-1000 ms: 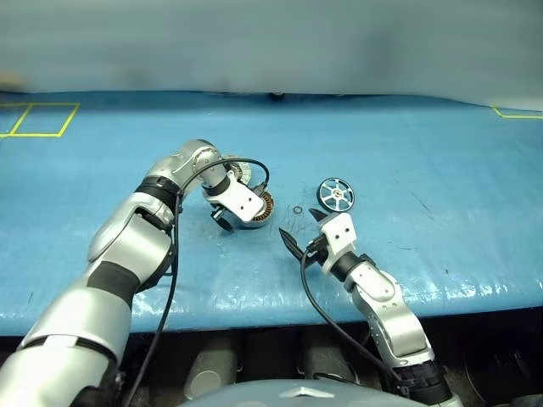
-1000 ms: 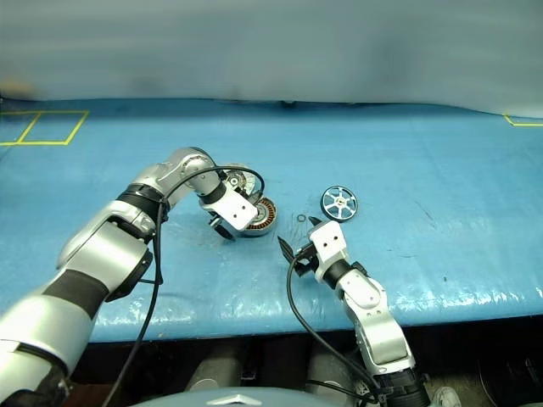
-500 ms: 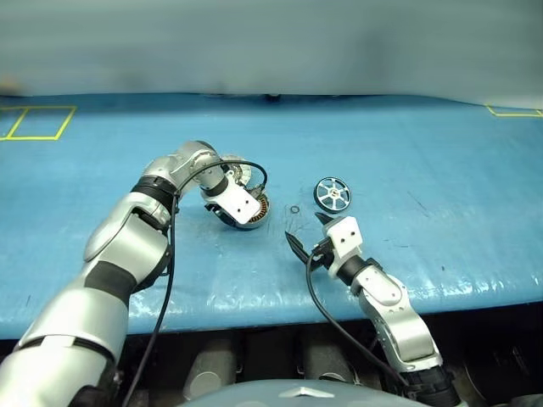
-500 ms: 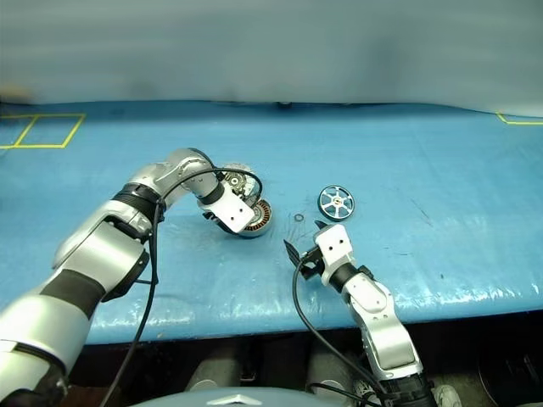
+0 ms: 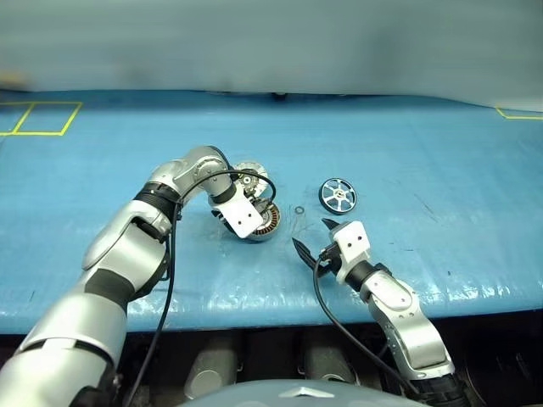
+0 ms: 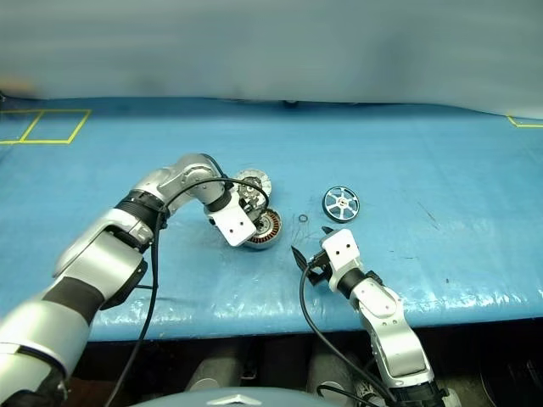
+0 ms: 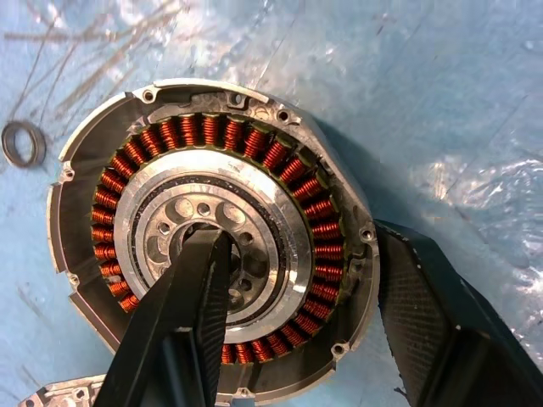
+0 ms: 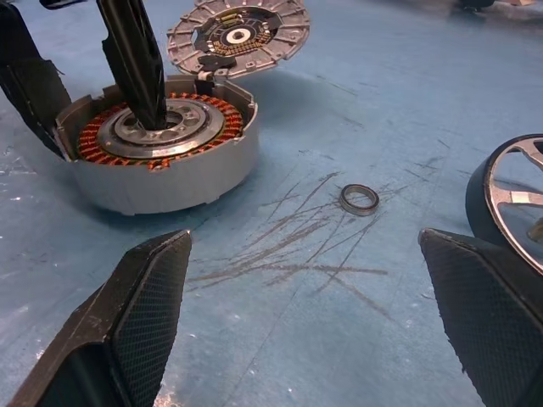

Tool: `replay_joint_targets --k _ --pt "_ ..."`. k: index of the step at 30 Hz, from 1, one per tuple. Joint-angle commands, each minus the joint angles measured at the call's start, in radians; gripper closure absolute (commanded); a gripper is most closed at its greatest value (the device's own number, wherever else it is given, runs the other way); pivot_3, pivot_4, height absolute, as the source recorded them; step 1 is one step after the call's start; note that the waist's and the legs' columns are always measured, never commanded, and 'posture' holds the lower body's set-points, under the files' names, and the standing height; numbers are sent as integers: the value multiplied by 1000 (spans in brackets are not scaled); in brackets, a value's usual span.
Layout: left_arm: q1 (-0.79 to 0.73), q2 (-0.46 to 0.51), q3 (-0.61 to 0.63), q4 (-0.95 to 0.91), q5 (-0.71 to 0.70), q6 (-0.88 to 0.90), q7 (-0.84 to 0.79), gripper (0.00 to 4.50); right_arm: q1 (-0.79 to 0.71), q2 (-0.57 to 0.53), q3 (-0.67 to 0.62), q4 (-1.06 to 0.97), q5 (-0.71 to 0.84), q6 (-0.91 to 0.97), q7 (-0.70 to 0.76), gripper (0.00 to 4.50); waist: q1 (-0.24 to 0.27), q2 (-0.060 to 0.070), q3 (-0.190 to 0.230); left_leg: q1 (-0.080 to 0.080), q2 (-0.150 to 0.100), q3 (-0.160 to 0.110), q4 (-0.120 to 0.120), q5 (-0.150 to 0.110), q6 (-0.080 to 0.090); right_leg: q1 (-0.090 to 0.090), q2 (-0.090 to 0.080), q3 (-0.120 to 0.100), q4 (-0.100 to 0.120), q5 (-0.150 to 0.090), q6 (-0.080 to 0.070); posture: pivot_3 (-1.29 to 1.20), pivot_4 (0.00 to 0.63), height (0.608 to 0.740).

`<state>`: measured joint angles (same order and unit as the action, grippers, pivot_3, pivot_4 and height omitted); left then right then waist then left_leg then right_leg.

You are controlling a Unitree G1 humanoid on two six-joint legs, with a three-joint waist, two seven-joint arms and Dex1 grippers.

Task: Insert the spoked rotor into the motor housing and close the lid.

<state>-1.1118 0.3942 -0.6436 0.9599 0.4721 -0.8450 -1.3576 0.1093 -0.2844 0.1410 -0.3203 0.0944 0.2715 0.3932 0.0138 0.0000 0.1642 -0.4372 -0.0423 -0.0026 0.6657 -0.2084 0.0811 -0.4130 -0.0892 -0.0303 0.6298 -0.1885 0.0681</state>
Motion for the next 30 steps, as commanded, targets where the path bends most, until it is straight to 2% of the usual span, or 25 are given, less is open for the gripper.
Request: replay_joint_targets --k 1,8,18,23,30 --pt "-1 24 -18 -101 2 -37 -10 2341 3 -4 -12 -38 10 -2 3 0 0 0 0 -1 0 0 0 0 0 0 0 0 0 0 0 0 150 740" --pt "54 65 -32 -276 -64 10 -89 2341 5 -6 -15 -32 9 -2 3 0 -1 0 0 -2 0 0 0 0 0 0 1 0 0 0 0 0 150 740" --pt "141 138 -20 -584 -121 204 -191 2341 -5 -4 -2 -19 1 1 8 0 0 0 0 -2 0 0 0 0 0 0 1 1 0 -1 -1 0 150 740" --pt "165 155 -20 -641 -130 248 -190 2341 -16 -3 5 -15 0 3 15 0 -1 0 0 -2 0 0 0 0 0 0 2 1 0 -1 -1 0 150 740" --pt "184 165 -14 -649 -122 278 -148 86 -27 -1 15 -12 -1 5 26 0 -1 0 0 3 1 0 0 1 -1 1 3 1 0 -3 3 0 150 740"
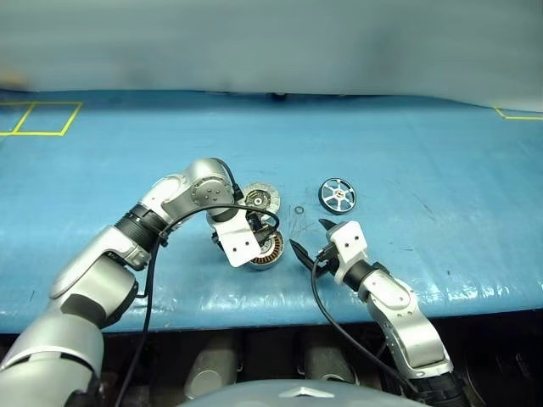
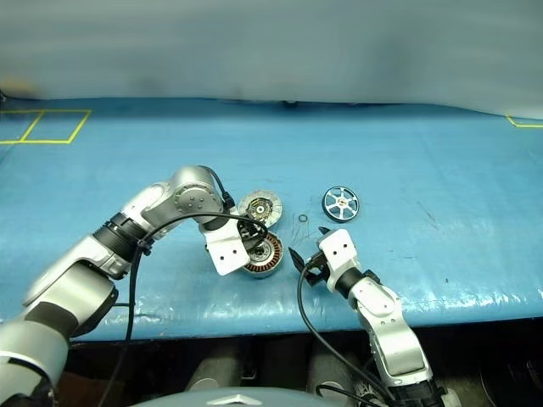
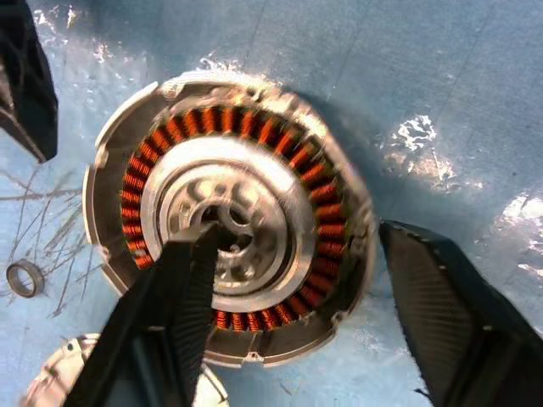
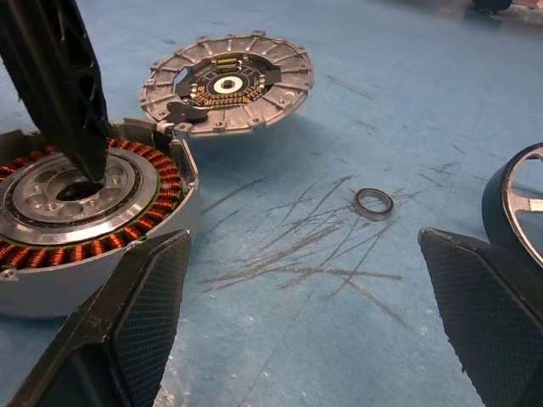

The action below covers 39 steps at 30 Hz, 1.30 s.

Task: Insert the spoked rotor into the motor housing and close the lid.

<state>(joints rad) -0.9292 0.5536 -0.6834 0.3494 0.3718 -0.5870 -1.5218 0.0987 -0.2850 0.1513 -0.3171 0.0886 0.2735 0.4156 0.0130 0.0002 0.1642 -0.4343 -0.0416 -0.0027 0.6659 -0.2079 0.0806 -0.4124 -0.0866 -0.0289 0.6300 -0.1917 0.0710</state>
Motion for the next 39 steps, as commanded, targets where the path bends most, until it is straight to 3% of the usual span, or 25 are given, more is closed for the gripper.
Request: replay_joint_targets --k 1,12,24,32,39 --pt "3 8 26 -43 -24 21 17 86 -18 0 5 -15 4 4 5 0 0 0 0 0 0 0 0 0 0 0 0 0 0 0 0 0 150 740" --pt "29 90 79 -159 -166 91 -12 86 -53 19 1 13 22 27 8 0 -3 0 0 2 0 0 0 0 0 0 0 1 0 0 -1 0 150 740" --pt "294 195 297 -275 -352 490 88 86 -158 46 9 71 2 164 -42 0 -13 1 0 3 0 0 -2 0 -1 0 0 2 1 0 -1 0 150 740" --pt "517 132 436 -307 -453 648 277 86 -247 62 25 154 -3 232 -42 0 -22 1 0 4 0 0 -4 1 -2 0 0 1 1 1 -5 0 150 740" --pt "662 72 553 -357 -534 640 427 86 -308 90 -16 258 14 225 -56 0 -23 1 0 4 0 0 -5 1 -3 -1 -2 1 1 2 -6 0 150 740"
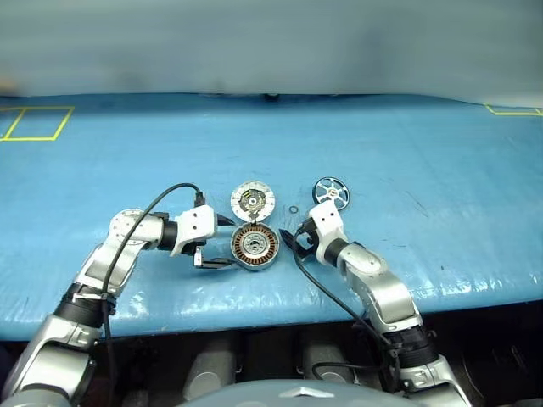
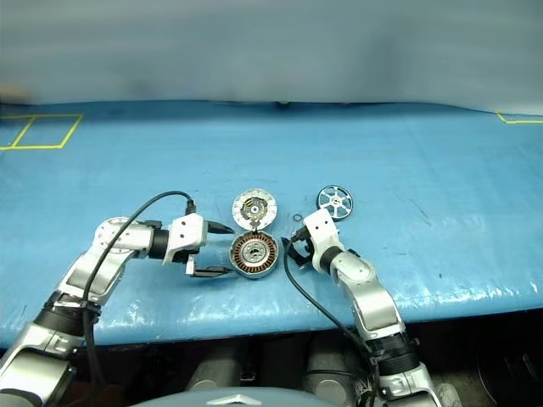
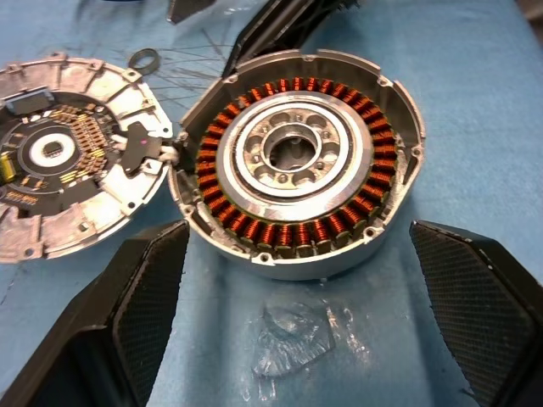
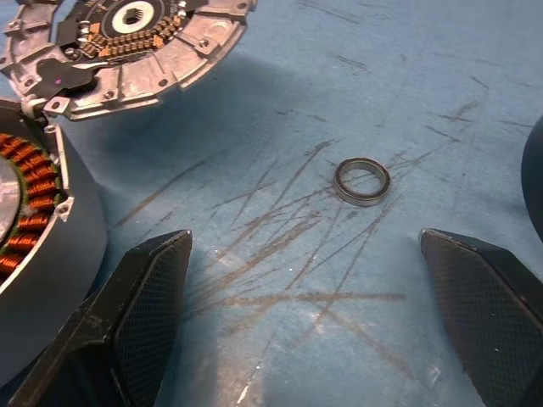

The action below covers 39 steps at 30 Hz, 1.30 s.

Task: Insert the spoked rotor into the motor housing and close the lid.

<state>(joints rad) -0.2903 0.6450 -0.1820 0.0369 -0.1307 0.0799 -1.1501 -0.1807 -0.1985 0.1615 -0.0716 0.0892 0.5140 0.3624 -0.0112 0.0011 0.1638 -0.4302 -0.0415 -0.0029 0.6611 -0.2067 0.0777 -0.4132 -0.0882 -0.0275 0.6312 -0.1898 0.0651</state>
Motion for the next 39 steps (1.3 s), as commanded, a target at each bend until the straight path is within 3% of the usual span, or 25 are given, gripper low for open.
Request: replay_joint_targets --k 1,15,19,28,39 --pt "38 -26 61 -49 -35 -36 69 86 -36 7 -32 26 17 -22 2 0 2 0 0 0 0 0 0 0 0 0 0 0 0 0 0 0 150 740" --pt "231 -86 195 -164 -188 8 204 86 -154 63 -69 239 43 -112 34 0 -1 0 0 1 0 0 -3 1 -4 -1 0 0 0 1 -4 0 150 740" --pt "264 -108 202 -179 -190 -16 229 58 -160 69 -66 273 31 -108 18 905 -2 1 0 1 0 0 -4 1 -4 -1 0 0 0 1 -4 0 150 740" --pt "319 -159 194 -135 -199 -134 237 58 -111 55 -53 221 24 -87 11 3845 -1 1 -1 2 0 0 -6 -1 -8 -1 -1 0 -1 0 -5 0 150 740" --pt "354 -184 171 -70 -202 -238 170 58 1 -1 -44 -33 89 -137 134 3857 0 1 -1 1 1 0 -7 -1 -8 -2 -4 -1 -2 0 -5 0 150 740"
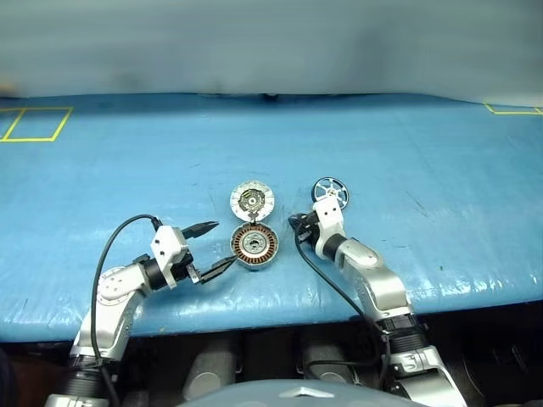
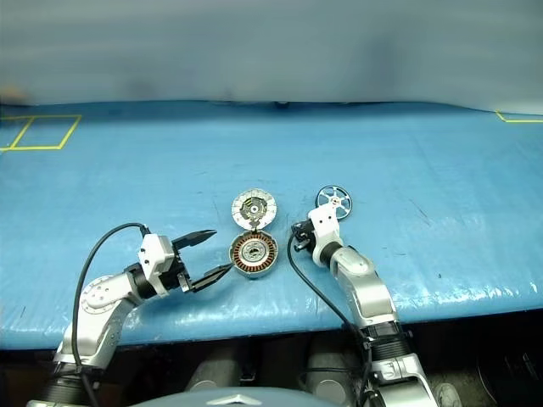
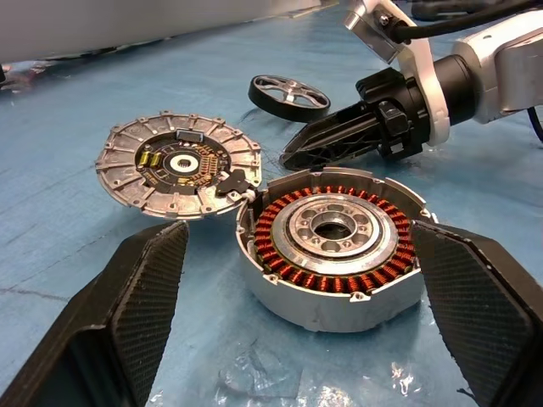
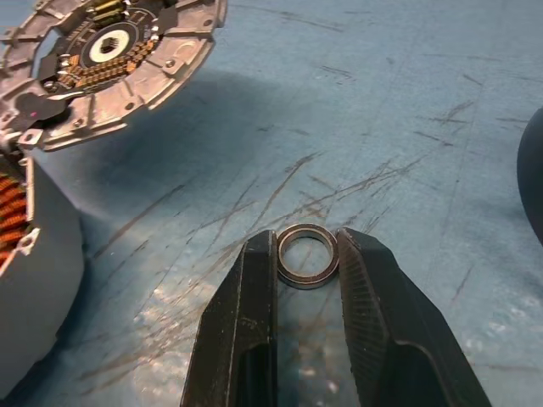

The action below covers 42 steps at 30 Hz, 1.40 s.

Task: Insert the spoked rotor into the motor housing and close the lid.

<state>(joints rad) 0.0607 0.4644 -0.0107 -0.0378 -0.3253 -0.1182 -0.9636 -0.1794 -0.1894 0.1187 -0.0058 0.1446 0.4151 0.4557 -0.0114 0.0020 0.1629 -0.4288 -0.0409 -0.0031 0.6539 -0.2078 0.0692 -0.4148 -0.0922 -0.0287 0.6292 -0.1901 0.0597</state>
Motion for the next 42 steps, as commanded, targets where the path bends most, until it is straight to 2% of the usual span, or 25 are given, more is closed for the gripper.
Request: replay_joint_targets --k 1,8,17,42 --pt "4 -3 -2 12 -7 -48 -21 58 4 -17 2 -119 39 -43 54 3857 0 0 0 0 0 0 0 0 0 0 0 0 0 0 0 0 150 740" --pt "3 -1 -18 65 12 -98 -51 58 -8 -57 96 -244 76 -10 166 3857 0 0 0 0 1 0 0 0 0 0 -1 -1 -1 -2 3 0 150 740" --pt "-3 -8 -33 85 16 -116 -43 58 -34 -58 219 -226 56 23 209 3857 1 0 0 -1 0 -1 0 -1 -1 0 -3 -1 -1 -1 2 0 150 740" --pt "-10 -2 -29 110 24 -142 -36 58 -42 -88 248 -166 16 52 201 3857 1 0 0 -2 0 -1 -2 -1 -1 -1 -3 -2 -2 -2 2 0 150 740"
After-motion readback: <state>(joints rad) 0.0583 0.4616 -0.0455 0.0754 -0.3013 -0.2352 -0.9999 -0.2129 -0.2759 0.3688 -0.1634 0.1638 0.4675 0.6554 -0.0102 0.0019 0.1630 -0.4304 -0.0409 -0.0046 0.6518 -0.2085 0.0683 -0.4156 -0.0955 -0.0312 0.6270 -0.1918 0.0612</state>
